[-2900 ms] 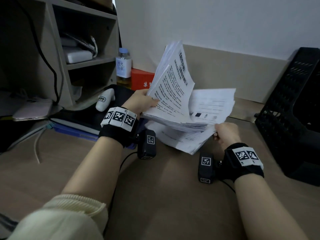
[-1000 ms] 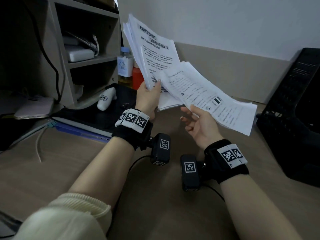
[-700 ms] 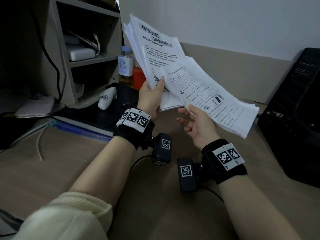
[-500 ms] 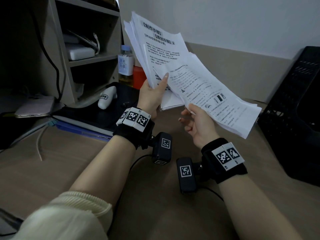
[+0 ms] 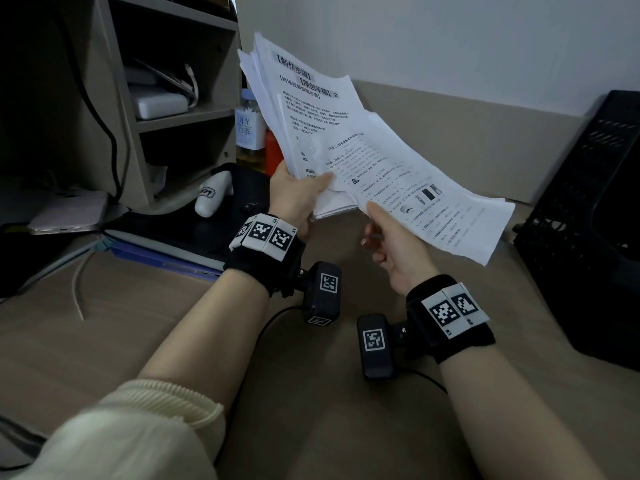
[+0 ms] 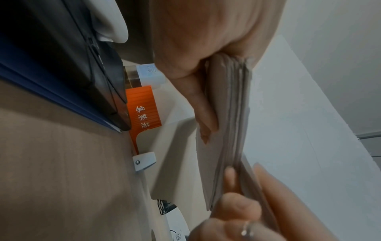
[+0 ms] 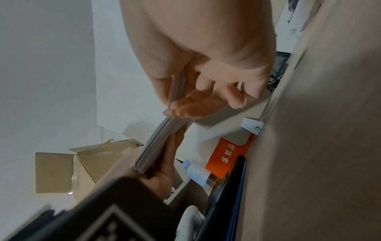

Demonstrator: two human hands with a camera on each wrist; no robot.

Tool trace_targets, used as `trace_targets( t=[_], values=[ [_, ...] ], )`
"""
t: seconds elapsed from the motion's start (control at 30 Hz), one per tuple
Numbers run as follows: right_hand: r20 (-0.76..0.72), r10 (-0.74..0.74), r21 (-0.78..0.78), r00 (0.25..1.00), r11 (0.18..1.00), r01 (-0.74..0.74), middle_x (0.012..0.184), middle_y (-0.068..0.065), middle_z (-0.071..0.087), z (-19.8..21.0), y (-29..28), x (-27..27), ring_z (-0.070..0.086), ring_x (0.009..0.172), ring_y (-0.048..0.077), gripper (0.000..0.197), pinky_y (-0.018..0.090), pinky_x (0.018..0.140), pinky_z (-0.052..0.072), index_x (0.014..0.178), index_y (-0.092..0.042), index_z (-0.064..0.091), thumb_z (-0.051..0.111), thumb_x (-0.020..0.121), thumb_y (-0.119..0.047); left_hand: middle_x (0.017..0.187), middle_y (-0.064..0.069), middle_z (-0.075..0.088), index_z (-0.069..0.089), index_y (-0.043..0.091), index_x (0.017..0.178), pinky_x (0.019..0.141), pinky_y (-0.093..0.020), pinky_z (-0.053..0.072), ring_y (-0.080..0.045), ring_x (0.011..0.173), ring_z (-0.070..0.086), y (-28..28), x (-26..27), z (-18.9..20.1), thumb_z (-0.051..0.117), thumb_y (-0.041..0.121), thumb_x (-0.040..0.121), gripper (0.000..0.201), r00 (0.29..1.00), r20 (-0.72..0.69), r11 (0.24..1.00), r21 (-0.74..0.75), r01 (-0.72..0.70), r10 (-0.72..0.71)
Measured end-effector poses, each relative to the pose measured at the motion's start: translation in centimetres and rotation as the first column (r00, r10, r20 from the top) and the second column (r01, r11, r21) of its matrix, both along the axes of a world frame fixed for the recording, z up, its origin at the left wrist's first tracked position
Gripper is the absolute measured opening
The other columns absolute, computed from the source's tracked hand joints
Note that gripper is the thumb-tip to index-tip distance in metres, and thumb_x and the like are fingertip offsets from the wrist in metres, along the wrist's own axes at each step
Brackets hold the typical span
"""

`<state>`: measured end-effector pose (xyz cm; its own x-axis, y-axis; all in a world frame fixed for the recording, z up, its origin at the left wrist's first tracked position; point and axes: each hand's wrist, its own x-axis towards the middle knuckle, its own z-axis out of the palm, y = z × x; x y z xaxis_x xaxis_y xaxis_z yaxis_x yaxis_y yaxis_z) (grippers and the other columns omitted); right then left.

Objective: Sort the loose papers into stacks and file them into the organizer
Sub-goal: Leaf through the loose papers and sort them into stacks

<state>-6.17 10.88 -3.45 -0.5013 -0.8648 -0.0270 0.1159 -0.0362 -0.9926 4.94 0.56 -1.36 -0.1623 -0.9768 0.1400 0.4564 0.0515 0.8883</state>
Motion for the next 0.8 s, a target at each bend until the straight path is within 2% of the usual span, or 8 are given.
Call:
trace_targets(
  t=[0.1, 0.2, 0.33, 0.43, 0.53, 0.6, 0.7, 0.8],
  values=[
    [-0.020, 0.091, -0.022, 0.996, 0.996, -0.091, 0.063, -0.012, 0.055, -0.8, 0.2, -1.0, 0.052, 0.055, 0.002, 0.012, 0.019, 0.051, 0.028, 0.083, -0.031, 0.057, 0.068, 0.086, -0.033, 0.115, -0.014, 0.069, 0.059, 0.007, 0.118, 0.088, -0.045, 0.057, -0.027, 0.101, 0.069, -0.2, 0.2, 0.2, 0.072, -0.011, 0.077, 0.046, 0.999, -0.021, 1.000, 0.009, -0.029, 0.029],
    [-0.014, 0.080, 0.035, 0.997, 0.996, -0.080, 0.069, -0.011, 0.057, -1.5, 0.2, -2.3, 0.052, 0.057, 0.003, 0.017, 0.019, 0.052, 0.027, 0.084, -0.028, 0.055, 0.067, 0.087, -0.017, 0.115, -0.014, 0.069, 0.059, 0.006, 0.118, 0.087, -0.044, 0.058, -0.027, 0.100, 0.069, -0.4, 0.7, 0.5, 0.071, -0.013, 0.077, 0.046, 0.998, -0.043, 0.998, 0.026, -0.054, 0.055],
    [0.299, -0.091, 0.036, 0.950, 0.996, 0.084, 0.077, 0.001, 0.051, -2.7, 0.0, -4.6, 0.045, 0.059, 0.010, 0.030, 0.017, 0.051, 0.030, 0.081, -0.016, 0.049, 0.031, 0.100, -0.001, 0.115, -0.013, 0.069, 0.058, 0.005, 0.121, 0.084, -0.042, 0.059, -0.026, 0.100, 0.069, -0.6, 1.2, 0.8, 0.070, -0.012, 0.078, 0.048, 0.996, -0.044, 0.996, 0.037, -0.076, 0.077],
    [0.540, -0.132, -0.085, 0.831, 0.974, 0.210, 0.068, -0.001, 0.057, -2.1, 0.9, -5.4, 0.047, 0.051, 0.015, 0.033, 0.017, 0.048, 0.034, 0.074, -0.019, 0.051, 0.029, 0.097, -0.027, 0.115, -0.012, 0.069, 0.057, 0.005, 0.120, 0.081, -0.036, 0.060, -0.026, 0.100, 0.069, -0.6, 1.3, 0.9, 0.070, -0.012, 0.079, 0.047, 0.994, -0.024, 0.994, 0.032, -0.106, 0.107],
    [0.550, -0.179, -0.112, 0.816, 0.952, 0.285, 0.054, -0.005, 0.058, -0.9, 1.9, -5.3, 0.050, 0.040, 0.013, 0.052, 0.015, 0.045, 0.034, 0.067, -0.022, 0.057, 0.033, 0.089, -0.062, 0.114, -0.011, 0.068, 0.058, 0.010, 0.113, 0.079, -0.032, 0.059, -0.024, 0.098, 0.068, -0.5, 1.4, 0.8, 0.068, -0.012, 0.080, 0.041, 0.992, 0.004, 0.992, 0.016, -0.122, 0.122],
    [0.501, -0.198, -0.109, 0.842, 0.951, 0.289, 0.056, -0.004, 0.059, -0.8, 1.9, -5.3, 0.049, 0.041, 0.012, 0.057, 0.016, 0.046, 0.035, 0.071, -0.021, 0.060, 0.034, 0.085, -0.069, 0.112, -0.010, 0.068, 0.056, 0.013, 0.109, 0.079, -0.032, 0.059, -0.023, 0.097, 0.067, -0.6, 1.4, 0.7, 0.067, -0.013, 0.081, 0.040, 0.992, 0.006, 0.992, 0.017, -0.125, 0.125],
    [0.365, -0.206, -0.081, 0.908, 0.965, 0.251, 0.072, -0.006, 0.065, -1.0, 1.7, -5.3, 0.058, 0.059, 0.012, 0.030, 0.017, 0.048, 0.038, 0.092, -0.023, 0.061, 0.046, 0.088, -0.049, 0.110, -0.009, 0.067, 0.055, 0.014, 0.108, 0.084, -0.036, 0.058, -0.024, 0.098, 0.067, -0.6, 1.5, 0.7, 0.067, -0.013, 0.081, 0.040, 0.992, -0.003, 0.991, 0.035, -0.127, 0.127],
    [0.352, -0.157, -0.130, 0.923, 0.968, 0.214, 0.072, -0.004, 0.058, -1.2, 1.7, -5.5, 0.045, 0.043, 0.007, 0.013, 0.014, 0.039, 0.029, 0.090, -0.019, 0.056, 0.043, 0.089, -0.017, 0.113, -0.010, 0.067, 0.056, 0.014, 0.109, 0.087, -0.037, 0.057, -0.024, 0.100, 0.067, -0.7, 1.4, 0.6, 0.068, -0.009, 0.083, 0.037, 0.990, -0.022, 0.990, 0.041, -0.138, 0.139]
  ],
)
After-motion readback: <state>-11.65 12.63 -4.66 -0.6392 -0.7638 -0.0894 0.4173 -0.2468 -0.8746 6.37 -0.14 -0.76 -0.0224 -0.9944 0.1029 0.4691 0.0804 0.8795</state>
